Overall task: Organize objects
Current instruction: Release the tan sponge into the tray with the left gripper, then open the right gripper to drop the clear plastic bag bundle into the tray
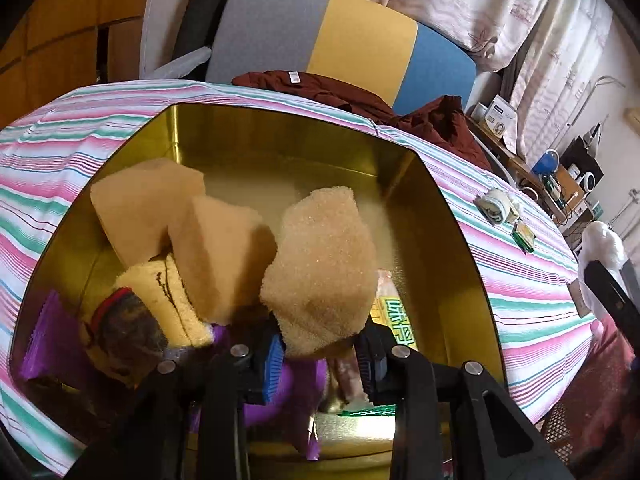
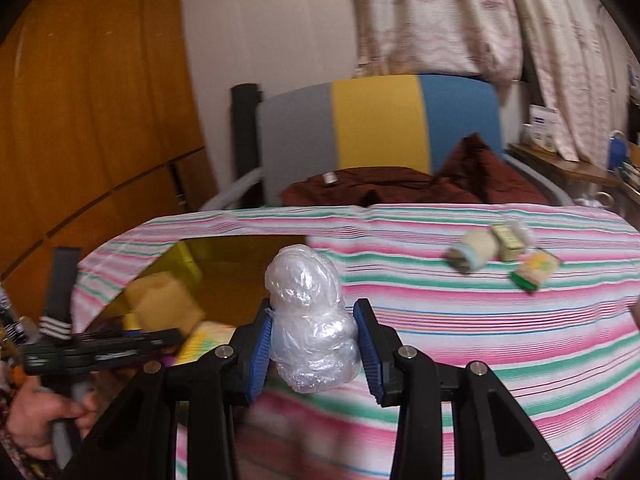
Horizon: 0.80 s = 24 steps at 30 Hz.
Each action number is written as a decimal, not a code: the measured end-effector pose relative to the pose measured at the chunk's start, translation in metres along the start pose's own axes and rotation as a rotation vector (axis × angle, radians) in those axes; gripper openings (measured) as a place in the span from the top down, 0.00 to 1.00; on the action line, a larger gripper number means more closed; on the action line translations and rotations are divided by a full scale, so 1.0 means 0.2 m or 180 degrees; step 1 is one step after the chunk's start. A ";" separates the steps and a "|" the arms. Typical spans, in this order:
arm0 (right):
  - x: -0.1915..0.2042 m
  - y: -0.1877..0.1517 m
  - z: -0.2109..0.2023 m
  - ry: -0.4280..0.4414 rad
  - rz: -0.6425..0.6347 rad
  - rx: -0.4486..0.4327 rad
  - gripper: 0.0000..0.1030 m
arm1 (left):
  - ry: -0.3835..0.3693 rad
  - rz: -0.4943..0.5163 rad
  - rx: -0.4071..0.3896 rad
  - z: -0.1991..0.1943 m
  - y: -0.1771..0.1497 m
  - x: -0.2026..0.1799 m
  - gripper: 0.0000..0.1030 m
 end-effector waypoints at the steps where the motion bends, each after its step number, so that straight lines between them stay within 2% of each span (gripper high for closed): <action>1: 0.04 -0.01 0.00 0.0043 0.0000 0.0013 0.62 | -0.0023 -0.0009 -0.0009 0.00 0.00 0.00 0.66; 3: 0.11 -0.02 0.00 0.0105 0.0002 0.0037 0.62 | -0.0061 -0.0031 -0.0061 -0.03 -0.01 0.01 0.45; 5: 0.16 -0.04 0.01 0.0167 0.0008 0.0062 0.62 | -0.0069 -0.0052 -0.0131 -0.07 -0.01 0.01 0.31; 8: 0.22 -0.07 0.03 0.0217 -0.0027 0.0143 0.62 | -0.0139 -0.0137 -0.0322 -0.17 0.00 0.03 0.26; 11: 0.26 -0.11 0.07 0.0254 -0.0048 0.0276 0.62 | -0.0121 -0.0246 -0.0498 -0.26 0.01 0.06 0.11; 15: 0.29 -0.16 0.12 0.0263 -0.0042 0.0443 0.62 | -0.0066 -0.0381 -0.0735 -0.36 0.08 0.09 0.05; 18: 0.33 -0.20 0.16 0.0286 0.0005 0.0566 0.62 | 0.0117 -0.0397 -0.0928 -0.43 0.11 0.12 0.00; 21: 0.36 -0.23 0.20 0.0250 0.0001 0.0656 0.62 | 0.0278 -0.0407 -0.1012 -0.46 0.12 0.15 0.00; 24: 0.37 -0.24 0.22 0.0222 0.0026 0.0686 0.62 | 0.0362 -0.0461 -0.0969 -0.46 0.11 0.20 0.00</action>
Point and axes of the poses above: each gripper's, at about its wrist camera, not at the fingertips, and z roughly the way its jaws point, x to its left, y to its top, the point moved 6 cm from there along z, roughly the way its jaws point, and after that the axes turned 11 degrees about -x, right-handed, at the moved point
